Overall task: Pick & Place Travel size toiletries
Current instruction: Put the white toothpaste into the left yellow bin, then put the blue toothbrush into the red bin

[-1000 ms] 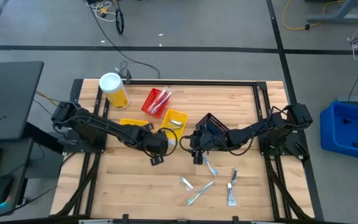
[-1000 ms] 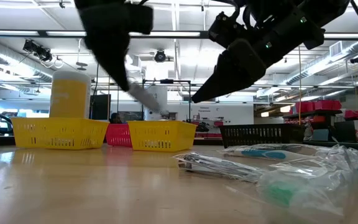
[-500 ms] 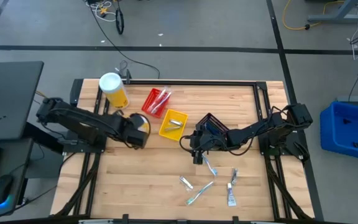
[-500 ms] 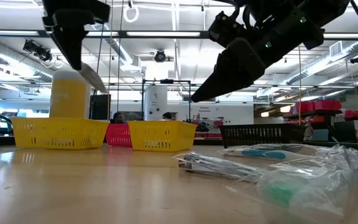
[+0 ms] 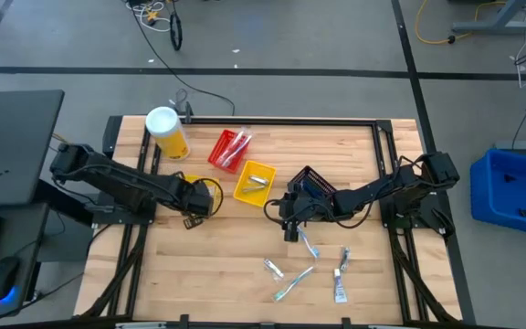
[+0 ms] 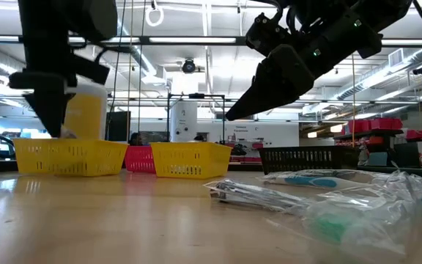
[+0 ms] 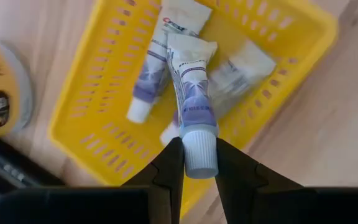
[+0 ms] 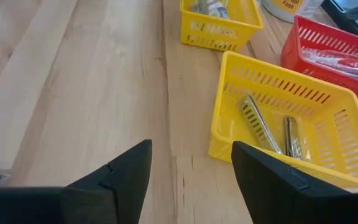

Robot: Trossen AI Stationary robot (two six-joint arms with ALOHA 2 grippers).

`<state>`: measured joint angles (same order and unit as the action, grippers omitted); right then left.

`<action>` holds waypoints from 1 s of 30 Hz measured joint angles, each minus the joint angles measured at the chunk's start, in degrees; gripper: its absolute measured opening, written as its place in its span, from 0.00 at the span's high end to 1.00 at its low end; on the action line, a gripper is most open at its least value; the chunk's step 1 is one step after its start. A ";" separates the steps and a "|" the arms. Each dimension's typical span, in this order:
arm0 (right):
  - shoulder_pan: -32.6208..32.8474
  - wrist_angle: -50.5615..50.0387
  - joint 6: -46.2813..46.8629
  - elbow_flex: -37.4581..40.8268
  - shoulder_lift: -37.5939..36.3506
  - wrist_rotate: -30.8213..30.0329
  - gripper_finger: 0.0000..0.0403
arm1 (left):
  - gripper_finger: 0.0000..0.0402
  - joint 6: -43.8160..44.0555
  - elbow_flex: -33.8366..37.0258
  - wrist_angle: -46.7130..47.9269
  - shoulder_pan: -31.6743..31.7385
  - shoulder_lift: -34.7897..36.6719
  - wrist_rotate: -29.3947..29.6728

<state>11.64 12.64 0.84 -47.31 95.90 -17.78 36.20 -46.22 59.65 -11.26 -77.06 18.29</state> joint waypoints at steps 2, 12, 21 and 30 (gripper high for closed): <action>0.00 0.00 0.00 0.00 0.00 0.00 0.42 | 0.79 -3.06 1.96 -2.39 0.85 0.00 0.47; 0.00 -0.02 1.30 0.00 0.00 0.04 0.37 | 0.75 -8.17 4.46 -3.53 3.55 0.00 2.48; 0.00 -0.02 3.64 0.00 0.00 1.84 0.37 | 0.60 -7.29 4.46 -3.62 3.81 0.00 3.99; 2.49 -5.39 6.35 0.00 -0.75 4.88 0.45 | 0.55 -7.58 1.48 -3.31 3.67 -0.02 3.30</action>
<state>14.13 7.26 7.19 -47.31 95.15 -12.90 28.62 -44.74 56.34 -7.59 -77.08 21.59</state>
